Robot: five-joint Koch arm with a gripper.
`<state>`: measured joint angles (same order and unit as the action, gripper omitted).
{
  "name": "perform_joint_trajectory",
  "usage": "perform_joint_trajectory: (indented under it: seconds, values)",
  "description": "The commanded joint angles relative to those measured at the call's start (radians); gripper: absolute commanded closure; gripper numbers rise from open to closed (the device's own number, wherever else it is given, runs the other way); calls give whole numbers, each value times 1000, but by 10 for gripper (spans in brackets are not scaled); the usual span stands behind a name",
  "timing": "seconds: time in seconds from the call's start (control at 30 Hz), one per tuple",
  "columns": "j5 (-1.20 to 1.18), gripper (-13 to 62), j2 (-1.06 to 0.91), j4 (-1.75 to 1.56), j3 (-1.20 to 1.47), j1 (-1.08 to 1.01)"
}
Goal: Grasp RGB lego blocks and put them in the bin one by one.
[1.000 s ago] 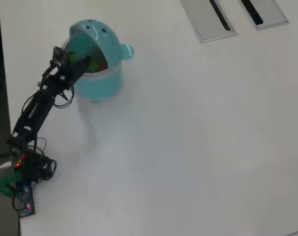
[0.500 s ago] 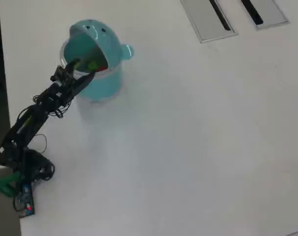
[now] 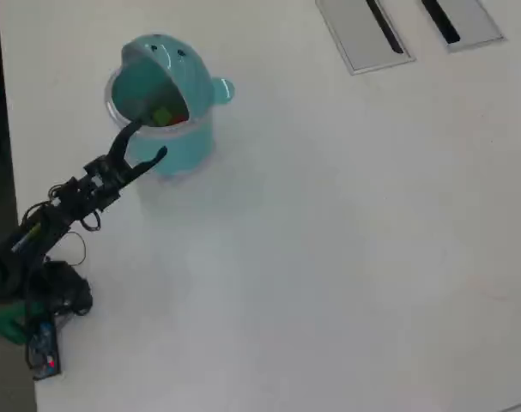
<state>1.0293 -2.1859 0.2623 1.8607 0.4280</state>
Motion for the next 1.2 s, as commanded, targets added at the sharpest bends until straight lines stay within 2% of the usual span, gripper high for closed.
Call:
perform_joint_trajectory:
  seconds: [0.0, 0.17, 0.53, 1.17]
  values:
    - [-95, 209, -38, -140, -18, -38]
    - [-207, 209, -107, -239, 107, -101]
    - [-529, 209, -158, -284, 169, -235]
    - [-778, 208, -164, -347, 253, -468]
